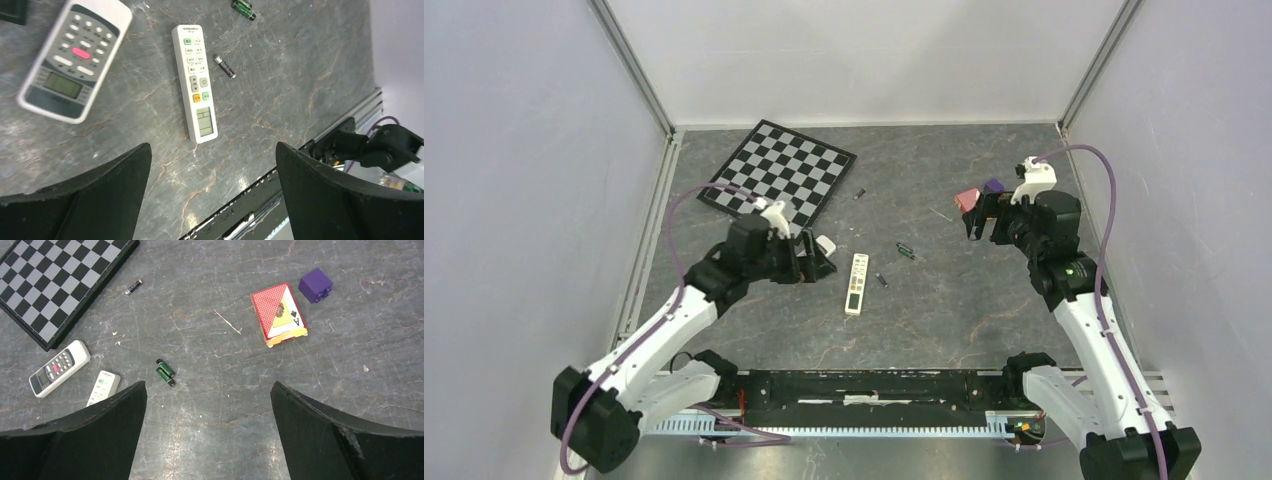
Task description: Load the batteries into the remote control
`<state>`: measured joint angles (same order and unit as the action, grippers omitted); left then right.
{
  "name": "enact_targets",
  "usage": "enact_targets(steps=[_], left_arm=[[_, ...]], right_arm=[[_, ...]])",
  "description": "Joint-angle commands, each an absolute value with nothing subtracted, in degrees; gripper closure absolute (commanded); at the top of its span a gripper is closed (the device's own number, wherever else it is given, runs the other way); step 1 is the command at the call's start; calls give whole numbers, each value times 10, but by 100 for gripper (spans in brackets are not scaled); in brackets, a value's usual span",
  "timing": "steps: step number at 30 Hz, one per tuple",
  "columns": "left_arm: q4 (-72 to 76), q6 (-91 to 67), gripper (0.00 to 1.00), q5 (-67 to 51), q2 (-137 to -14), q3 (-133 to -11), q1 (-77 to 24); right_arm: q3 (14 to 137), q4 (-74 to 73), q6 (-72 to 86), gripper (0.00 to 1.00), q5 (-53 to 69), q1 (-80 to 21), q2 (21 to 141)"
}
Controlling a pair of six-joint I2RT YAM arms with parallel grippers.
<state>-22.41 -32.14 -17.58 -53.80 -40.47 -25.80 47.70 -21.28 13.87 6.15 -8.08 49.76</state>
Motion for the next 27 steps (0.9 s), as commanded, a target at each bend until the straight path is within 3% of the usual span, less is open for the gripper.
enact_targets(steps=[1,7,11,19,23,27], left_arm=[[-154,-370,0,-44,-600,-407,-342],[-94,-378,10,52,-734,-425,-460],[-101,-379,11,134,-805,-459,-511],[-143,-384,10,213,-898,-511,-564],[-160,-381,14,249,-933,-531,-581],[-165,-383,24,261,-958,-542,-586]], right_arm=[[464,-197,141,2,47,-78,484],[428,-190,150,2,52,-78,482],[407,-183,161,2,70,-78,478],[388,-184,166,3,69,-78,464],[388,-190,162,3,63,-78,467],[383,-190,165,3,64,-78,469]])
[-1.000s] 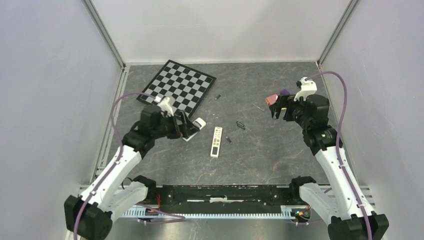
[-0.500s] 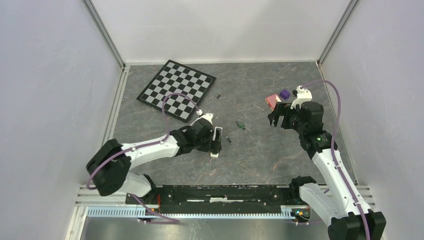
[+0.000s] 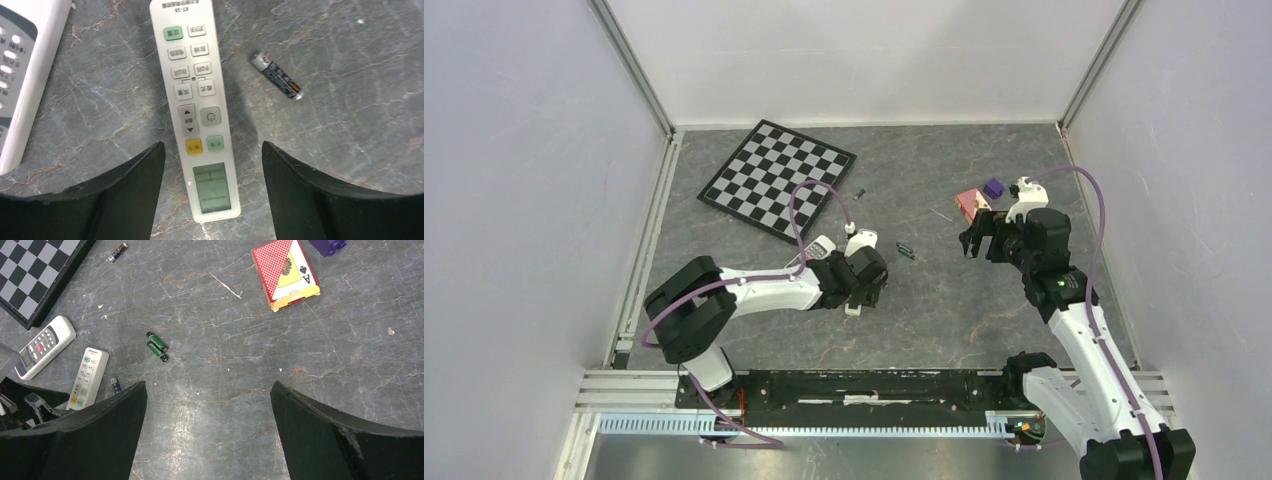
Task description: Load the batteries into the remote control
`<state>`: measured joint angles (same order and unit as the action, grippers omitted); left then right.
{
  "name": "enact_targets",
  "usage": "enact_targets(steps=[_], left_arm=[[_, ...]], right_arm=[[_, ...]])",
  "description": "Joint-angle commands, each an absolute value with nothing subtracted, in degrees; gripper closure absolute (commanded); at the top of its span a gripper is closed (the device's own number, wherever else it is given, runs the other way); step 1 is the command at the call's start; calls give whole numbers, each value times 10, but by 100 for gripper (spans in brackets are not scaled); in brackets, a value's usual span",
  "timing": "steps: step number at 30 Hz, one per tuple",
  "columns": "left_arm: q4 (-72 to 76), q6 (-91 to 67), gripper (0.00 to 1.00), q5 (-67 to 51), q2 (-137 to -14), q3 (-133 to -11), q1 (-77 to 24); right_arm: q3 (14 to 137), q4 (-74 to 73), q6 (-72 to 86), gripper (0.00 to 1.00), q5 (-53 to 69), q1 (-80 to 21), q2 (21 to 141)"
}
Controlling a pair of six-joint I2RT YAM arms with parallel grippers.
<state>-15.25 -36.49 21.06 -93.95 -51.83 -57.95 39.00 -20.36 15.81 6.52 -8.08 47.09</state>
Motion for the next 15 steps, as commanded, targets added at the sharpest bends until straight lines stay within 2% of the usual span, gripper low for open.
enact_targets(steps=[1,5,9,15], left_arm=[[-165,-384,27,264,-962,-542,-586],[-165,-376,37,265,-970,-546,-586],[-158,-339,54,247,-968,-548,-586],[-131,-243,67,111,-906,-546,-558]], right_arm=[[382,-190,166,3,65,-78,470],[382,-190,168,3,70,-78,473],[385,-190,169,3,73,-78,475],[373,-169,175,3,125,-78,480]])
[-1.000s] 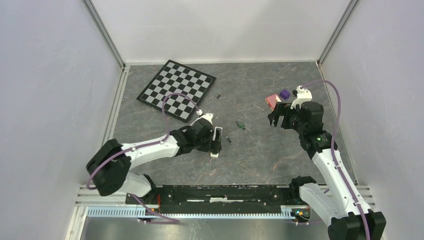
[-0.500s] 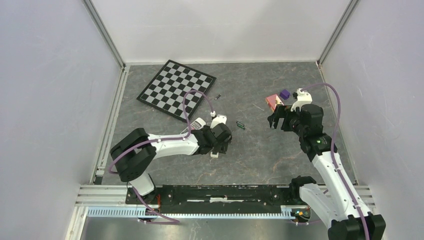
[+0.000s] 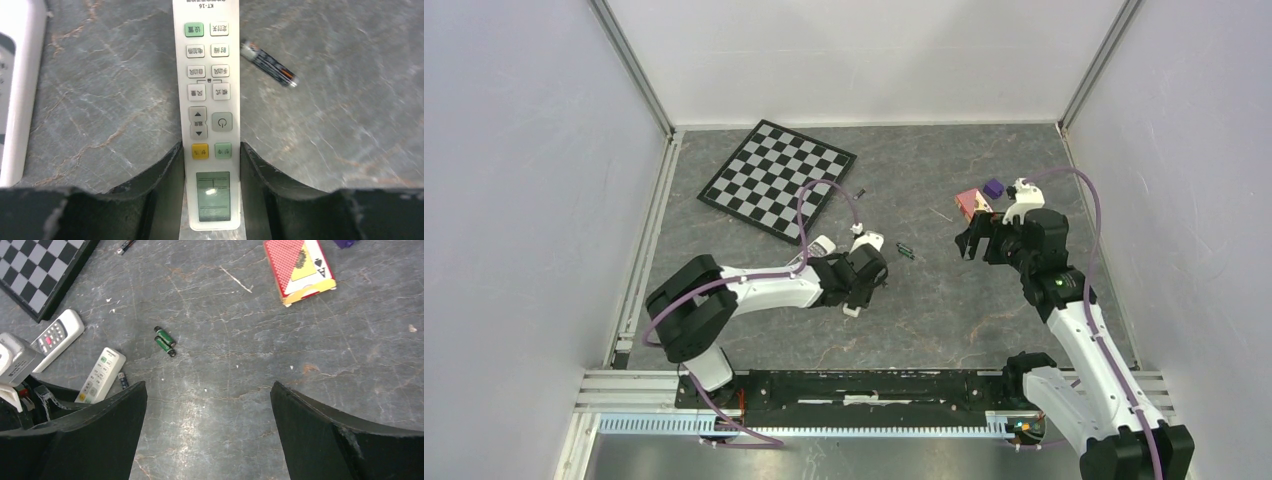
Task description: Load the batteries into the remote control
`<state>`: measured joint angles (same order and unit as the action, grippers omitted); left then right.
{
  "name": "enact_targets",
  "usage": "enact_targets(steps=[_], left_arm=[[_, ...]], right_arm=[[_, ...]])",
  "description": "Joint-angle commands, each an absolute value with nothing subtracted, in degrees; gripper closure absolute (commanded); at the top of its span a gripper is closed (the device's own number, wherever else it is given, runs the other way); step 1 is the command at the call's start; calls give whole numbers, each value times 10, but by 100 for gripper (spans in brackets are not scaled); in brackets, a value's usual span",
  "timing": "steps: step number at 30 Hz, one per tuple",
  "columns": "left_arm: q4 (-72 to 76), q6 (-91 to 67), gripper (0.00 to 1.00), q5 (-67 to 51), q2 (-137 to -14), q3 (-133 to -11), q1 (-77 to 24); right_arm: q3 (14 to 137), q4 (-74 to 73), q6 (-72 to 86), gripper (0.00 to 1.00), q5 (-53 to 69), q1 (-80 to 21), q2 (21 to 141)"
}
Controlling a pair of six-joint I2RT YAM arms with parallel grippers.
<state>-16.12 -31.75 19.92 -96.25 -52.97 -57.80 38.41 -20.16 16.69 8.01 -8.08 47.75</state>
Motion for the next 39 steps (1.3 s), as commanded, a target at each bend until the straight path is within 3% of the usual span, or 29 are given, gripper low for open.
enact_targets(steps=[1,7,11,16,22,29,39], left_arm=[[-132,-233,69,75,-891,-546,-544],[-101,-197,69,-151,-778,-524,-450],[-33,-235,69,-308,-746,-535,-421],[60,-348,69,-408,-743,-560,-419],[172,-481,73,-450,-741,-564,-419],[337,-619,75,-480,-746,-546,-419],[354,-634,75,-482,-751,-537,-419]], right_arm=[[367,-155,177,3,148,-78,480],[294,-7,237,2,309,-78,470],[248,180,345,2,392,-92,466],[237,357,470,2,402,-128,455],[233,513,591,2,389,-154,452],[249,549,669,2,355,-179,477],[280,570,692,14,296,-240,497]])
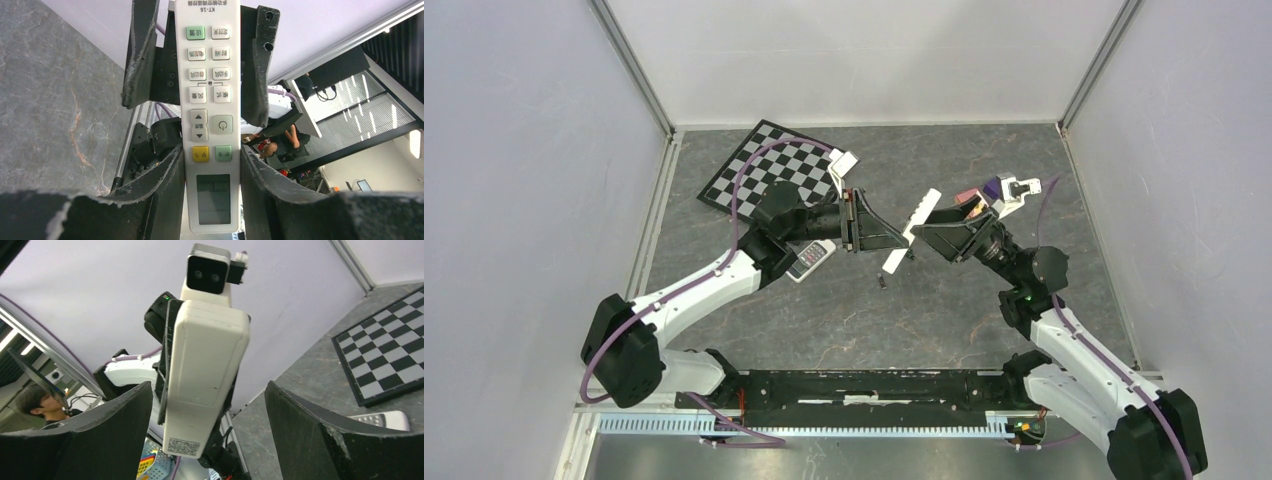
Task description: Load the batteries into the remote control
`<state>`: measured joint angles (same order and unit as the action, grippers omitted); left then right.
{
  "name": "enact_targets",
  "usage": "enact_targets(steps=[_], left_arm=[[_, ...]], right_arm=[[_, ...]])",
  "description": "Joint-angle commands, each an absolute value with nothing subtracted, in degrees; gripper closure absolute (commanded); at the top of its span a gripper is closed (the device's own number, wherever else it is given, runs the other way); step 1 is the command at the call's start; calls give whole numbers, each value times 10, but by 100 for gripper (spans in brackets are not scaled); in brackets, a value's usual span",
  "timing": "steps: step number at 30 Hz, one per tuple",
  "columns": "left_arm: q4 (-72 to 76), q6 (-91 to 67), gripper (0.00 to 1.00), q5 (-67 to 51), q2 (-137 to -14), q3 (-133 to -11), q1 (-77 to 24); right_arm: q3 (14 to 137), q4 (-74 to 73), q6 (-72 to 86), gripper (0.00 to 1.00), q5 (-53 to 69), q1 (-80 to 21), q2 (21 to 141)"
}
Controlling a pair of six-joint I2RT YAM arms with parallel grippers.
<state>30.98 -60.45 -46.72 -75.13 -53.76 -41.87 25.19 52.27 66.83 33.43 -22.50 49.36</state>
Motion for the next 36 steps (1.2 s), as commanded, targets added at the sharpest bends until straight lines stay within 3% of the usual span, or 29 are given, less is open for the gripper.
enact_targets(steps=[1,6,9,12,16,25,33,36], left_arm=[[353,-633,75,-482,-751,-537,-419],[323,-608,70,-480,-746,-539,-419],[258,-560,58,-466,-739,-546,-419],[151,-479,31,-428,-732,-568,-419],[44,-380,2,-332,-717,-589,-419],[50,-185,1,-78,-671,-520,-505],[62,-195,21,30,-743,-519,-542],[60,-208,21,79,-748,-512,-542]], right_arm=[[280,570,695,16,289,-242,497],[278,536,700,38,243,-247,492],[281,471,695,63,197,-250,483],[289,390,691,78,157,-254,477],[296,300,699,82,97,-265,477],[328,91,776,80,7,-278,518],[336,74,820,83,41,-286,555],[334,74,820,83,43,-287,551]])
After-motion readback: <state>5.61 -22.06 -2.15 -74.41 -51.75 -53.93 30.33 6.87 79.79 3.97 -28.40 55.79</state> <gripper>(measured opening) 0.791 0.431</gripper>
